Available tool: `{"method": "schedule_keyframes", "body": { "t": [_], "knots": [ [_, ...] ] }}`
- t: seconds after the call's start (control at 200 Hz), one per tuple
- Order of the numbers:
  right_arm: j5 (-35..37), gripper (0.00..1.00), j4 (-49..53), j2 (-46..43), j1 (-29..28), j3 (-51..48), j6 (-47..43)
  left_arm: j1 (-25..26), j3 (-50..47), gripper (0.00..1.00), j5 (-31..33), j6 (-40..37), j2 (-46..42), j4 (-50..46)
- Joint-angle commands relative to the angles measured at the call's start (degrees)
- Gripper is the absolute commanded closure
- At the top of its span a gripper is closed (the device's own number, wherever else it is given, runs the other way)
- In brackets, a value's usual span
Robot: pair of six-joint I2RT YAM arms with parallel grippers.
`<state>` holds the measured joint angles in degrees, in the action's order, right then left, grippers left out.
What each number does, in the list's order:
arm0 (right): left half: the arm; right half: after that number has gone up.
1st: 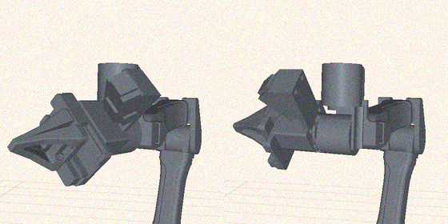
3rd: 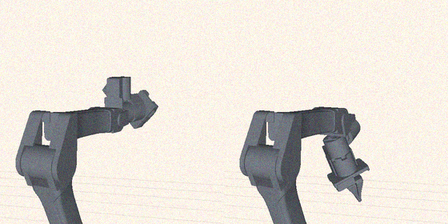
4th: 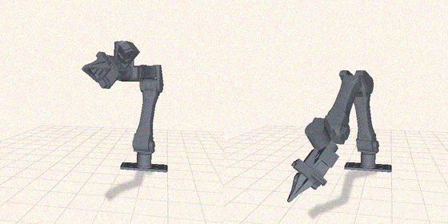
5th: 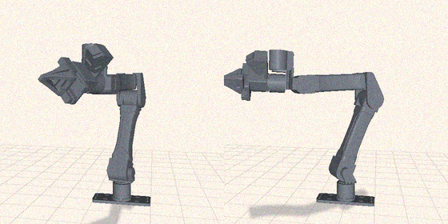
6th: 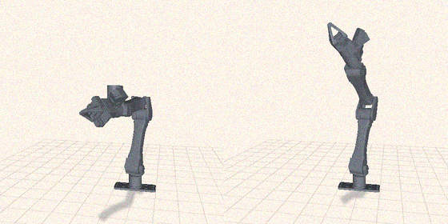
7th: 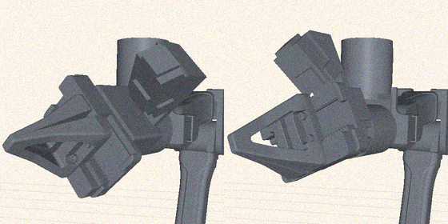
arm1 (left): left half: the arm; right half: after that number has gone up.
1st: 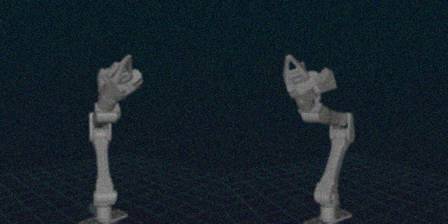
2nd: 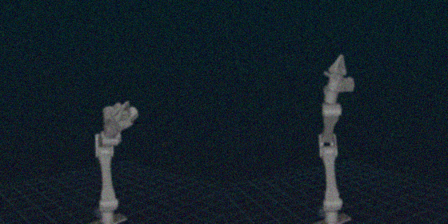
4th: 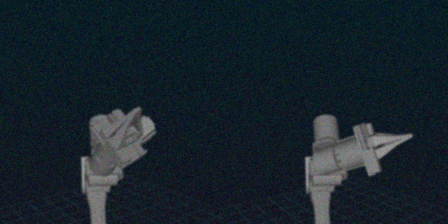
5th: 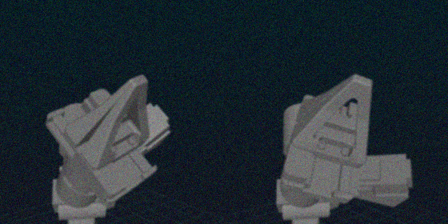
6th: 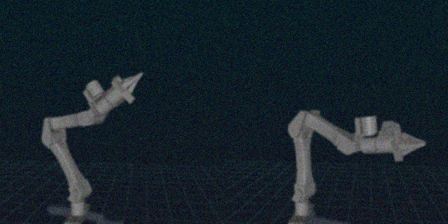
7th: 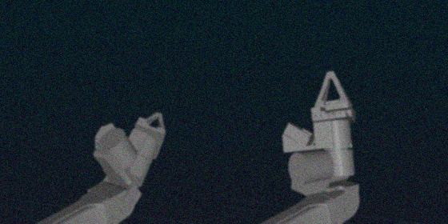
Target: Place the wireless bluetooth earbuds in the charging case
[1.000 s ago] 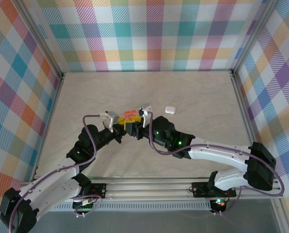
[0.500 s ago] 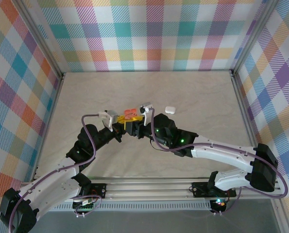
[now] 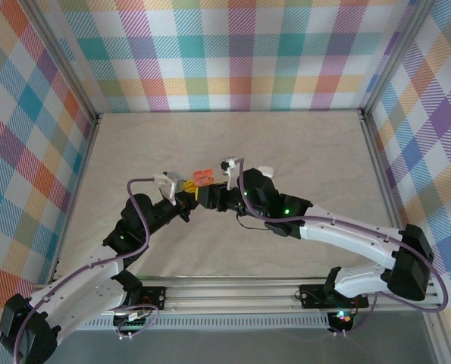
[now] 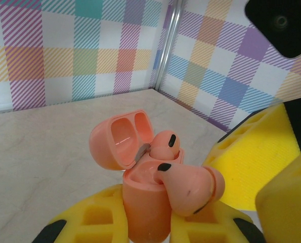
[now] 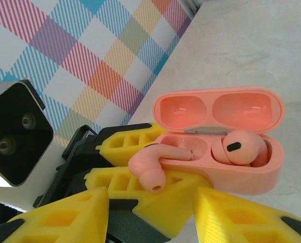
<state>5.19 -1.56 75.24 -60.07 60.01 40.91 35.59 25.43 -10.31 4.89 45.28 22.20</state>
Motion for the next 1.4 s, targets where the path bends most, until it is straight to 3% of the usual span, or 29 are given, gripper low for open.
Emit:
{"method": "schedule_keyframes", "body": {
  "t": [0.0,0.335,0.74,1.395],
  "knots": [
    [-4.66,0.53,6.91,3.03,1.8,1.37,2.96,0.53,0.83,1.0,-1.11,-0.45,0.13,5.72],
    [-5.08,0.52,8.39,2.68,3.2,1.52,3.48,0.53,-1.67,1.0,-1.81,-0.71,-0.87,6.25],
    [-5.79,0.43,8.62,0.63,4.15,0.99,4.33,0.53,-2.29,1.0,-1.11,-1.08,-3.61,1.45],
    [-5.45,0.42,12.22,-3.41,4.18,2.18,3.45,0.48,-0.91,1.0,0.33,-1.01,-4.03,-3.73]
  ]
}}
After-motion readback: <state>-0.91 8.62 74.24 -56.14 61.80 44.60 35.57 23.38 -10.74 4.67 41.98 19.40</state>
